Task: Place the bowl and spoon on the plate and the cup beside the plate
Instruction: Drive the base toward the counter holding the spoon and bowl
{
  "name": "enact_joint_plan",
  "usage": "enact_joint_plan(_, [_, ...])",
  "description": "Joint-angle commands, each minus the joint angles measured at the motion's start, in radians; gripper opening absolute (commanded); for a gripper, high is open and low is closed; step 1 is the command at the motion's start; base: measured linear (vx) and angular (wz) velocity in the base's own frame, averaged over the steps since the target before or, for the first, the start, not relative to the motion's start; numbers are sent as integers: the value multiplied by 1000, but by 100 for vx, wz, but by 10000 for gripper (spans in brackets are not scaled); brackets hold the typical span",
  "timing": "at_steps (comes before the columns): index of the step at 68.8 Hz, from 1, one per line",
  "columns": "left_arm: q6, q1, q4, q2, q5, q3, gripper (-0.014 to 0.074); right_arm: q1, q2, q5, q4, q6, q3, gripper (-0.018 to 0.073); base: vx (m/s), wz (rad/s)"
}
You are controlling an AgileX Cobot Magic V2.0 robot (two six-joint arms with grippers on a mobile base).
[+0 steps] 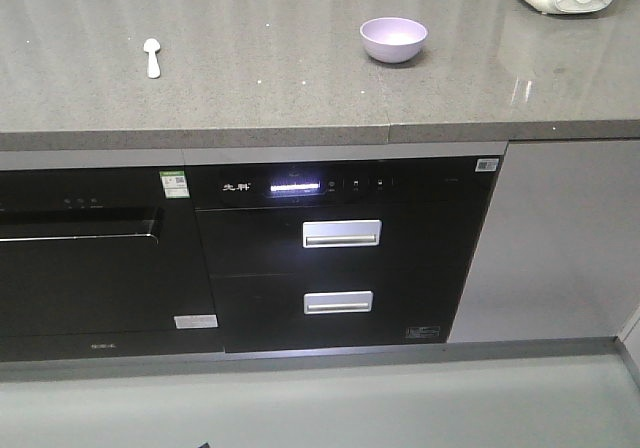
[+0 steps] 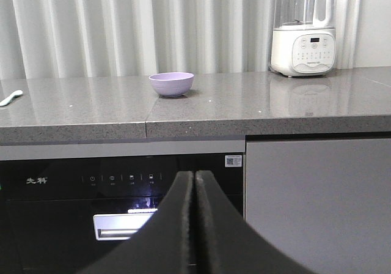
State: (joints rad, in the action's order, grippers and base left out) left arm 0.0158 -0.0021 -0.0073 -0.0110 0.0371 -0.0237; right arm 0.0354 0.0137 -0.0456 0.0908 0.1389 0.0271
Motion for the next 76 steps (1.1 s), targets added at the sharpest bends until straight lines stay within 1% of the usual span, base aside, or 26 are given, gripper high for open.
enact_joint_plan(1, [0,0,-8,-14,76,18,-6,4,7,72,3,0,11,-11,19,-1])
enact_joint_plan(76, [0,0,-8,-14,76,18,-6,4,7,72,3,0,11,-11,18,0])
